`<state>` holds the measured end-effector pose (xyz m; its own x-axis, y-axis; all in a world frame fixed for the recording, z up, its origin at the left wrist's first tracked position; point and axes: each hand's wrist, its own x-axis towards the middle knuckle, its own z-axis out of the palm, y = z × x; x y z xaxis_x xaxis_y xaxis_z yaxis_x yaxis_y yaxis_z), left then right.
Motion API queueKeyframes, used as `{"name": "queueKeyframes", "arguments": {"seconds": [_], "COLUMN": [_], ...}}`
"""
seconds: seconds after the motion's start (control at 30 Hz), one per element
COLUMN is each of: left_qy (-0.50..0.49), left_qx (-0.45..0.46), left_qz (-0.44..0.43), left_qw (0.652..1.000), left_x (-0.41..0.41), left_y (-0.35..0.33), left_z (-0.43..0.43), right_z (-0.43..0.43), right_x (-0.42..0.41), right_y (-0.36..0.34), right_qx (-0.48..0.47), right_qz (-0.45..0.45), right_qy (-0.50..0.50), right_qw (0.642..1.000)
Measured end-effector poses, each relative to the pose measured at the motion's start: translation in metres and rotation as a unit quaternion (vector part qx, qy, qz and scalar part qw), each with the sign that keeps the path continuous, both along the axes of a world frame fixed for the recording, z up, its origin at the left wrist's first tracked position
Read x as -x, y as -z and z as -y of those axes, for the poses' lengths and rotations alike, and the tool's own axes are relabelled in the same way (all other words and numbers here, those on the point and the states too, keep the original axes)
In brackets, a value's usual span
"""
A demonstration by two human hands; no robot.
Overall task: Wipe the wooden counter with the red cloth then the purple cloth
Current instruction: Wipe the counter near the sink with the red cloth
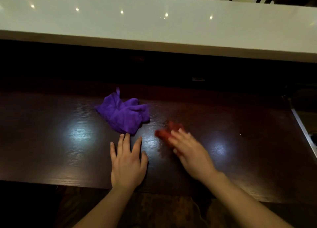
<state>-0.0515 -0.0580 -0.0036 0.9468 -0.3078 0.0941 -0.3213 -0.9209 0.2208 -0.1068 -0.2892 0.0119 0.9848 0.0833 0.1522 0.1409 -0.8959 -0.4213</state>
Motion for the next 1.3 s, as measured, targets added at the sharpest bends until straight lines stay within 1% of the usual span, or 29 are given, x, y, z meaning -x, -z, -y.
{"name": "queueKeyframes", "arguments": {"seconds": [0.07, 0.1, 0.13, 0.17, 0.23, 0.3, 0.33, 0.37, 0.43, 0.5, 0.53, 0.6, 0.63, 0.7, 0.77, 0.83, 0.87, 0.9, 0.93, 0.97, 1.03, 1.07, 1.1, 1.13, 1.17, 1.23, 1.3], "left_qy": [0.003, 0.002, 0.002, 0.002, -0.002, -0.002, -0.001, 0.000, -0.001, -0.002, -0.002, -0.003, -0.003, -0.002, -0.002, 0.001, 0.000, 0.000, -0.001, 0.000, -0.003, -0.004, -0.005, -0.005, -0.005, -0.004, -0.004], "left_qx": [0.004, 0.004, 0.002, 0.002, 0.000, 0.000, 0.002, 0.004, 0.008, 0.010, 0.011, 0.011, 0.011, 0.013, 0.011, 0.007, 0.006, 0.006, 0.006, 0.006, 0.009, 0.011, 0.011, 0.010, 0.010, 0.018, 0.028], "left_qz": [0.001, 0.002, 0.001, 0.000, -0.002, 0.000, 0.001, -0.001, -0.002, 0.001, 0.003, 0.002, 0.000, -0.001, -0.003, -0.005, -0.005, -0.004, -0.003, -0.002, -0.003, -0.005, -0.008, -0.010, -0.010, -0.013, -0.018], "left_qw": [1.000, 1.000, 1.000, 1.000, 1.000, 1.000, 1.000, 1.000, 1.000, 1.000, 1.000, 1.000, 1.000, 1.000, 1.000, 1.000, 1.000, 1.000, 1.000, 1.000, 1.000, 1.000, 1.000, 1.000, 1.000, 1.000, 0.999], "left_x": [0.000, 0.000, 0.000, 0.001, 0.000, 0.000, 0.000, 0.000, -0.001, 0.000, 0.000, 0.000, 0.001, 0.001, 0.000, 0.000, 0.000, 0.001, 0.001, 0.001, 0.002, 0.002, 0.002, 0.002, 0.002, 0.002, 0.002], "left_y": [0.000, 0.000, -0.001, -0.001, 0.000, 0.001, 0.002, 0.002, 0.002, 0.002, 0.001, 0.000, 0.000, -0.002, -0.001, -0.001, 0.000, 0.000, -0.001, -0.002, -0.004, -0.004, -0.004, -0.005, -0.006, -0.005, -0.004], "left_z": [0.000, 0.000, -0.001, -0.001, -0.001, -0.001, -0.001, -0.001, -0.001, -0.001, 0.000, 0.000, -0.001, -0.001, 0.000, -0.001, -0.001, -0.001, -0.001, 0.000, 0.001, 0.001, 0.001, 0.001, 0.001, 0.000, -0.001], "right_z": [-0.001, -0.009, -0.020, -0.030, -0.045, -0.045, -0.036, -0.024, -0.004, 0.006, 0.007, -0.005, -0.014, -0.033, -0.049, -0.050, -0.040, -0.029, -0.018, -0.009, 0.003, 0.000, -0.009, -0.021, -0.036, -0.060, -0.065], "right_x": [-0.037, -0.046, -0.046, -0.036, 0.004, 0.046, 0.051, 0.045, 0.008, -0.045, -0.069, -0.101, -0.102, -0.079, -0.029, 0.017, 0.023, 0.018, 0.005, -0.013, -0.053, -0.068, -0.072, -0.068, -0.056, -0.014, 0.024], "right_y": [-0.011, -0.013, -0.011, -0.008, 0.002, 0.010, 0.011, 0.011, 0.007, -0.001, -0.004, -0.006, -0.006, -0.002, 0.005, 0.010, 0.009, 0.009, 0.007, 0.002, -0.009, -0.010, -0.010, -0.008, -0.004, 0.005, 0.011], "right_qx": [-0.037, -0.041, -0.036, -0.025, 0.003, 0.027, 0.032, 0.036, 0.018, -0.016, -0.027, -0.031, -0.029, -0.016, 0.019, 0.051, 0.059, 0.069, 0.076, 0.073, 0.042, 0.031, 0.036, 0.054, 0.071, 0.096, 0.096], "right_qz": [-0.010, -0.021, -0.025, -0.021, -0.010, -0.001, 0.004, 0.008, 0.000, -0.012, -0.021, -0.029, -0.029, -0.021, -0.016, -0.026, -0.029, -0.024, -0.022, -0.025, -0.047, -0.064, -0.071, -0.062, -0.047, -0.021, -0.018], "right_qy": [0.108, 0.138, 0.144, 0.121, 0.019, -0.078, -0.098, -0.090, 0.005, 0.121, 0.161, 0.199, 0.197, 0.146, 0.052, -0.036, -0.059, -0.056, -0.026, 0.025, 0.136, 0.169, 0.182, 0.168, 0.132, 0.033, -0.068], "right_qw": [0.993, 0.989, 0.989, 0.992, 1.000, 0.997, 0.995, 0.995, 1.000, 0.992, 0.986, 0.979, 0.980, 0.989, 0.998, 0.998, 0.996, 0.996, 0.996, 0.997, 0.989, 0.983, 0.980, 0.982, 0.988, 0.995, 0.993]}}
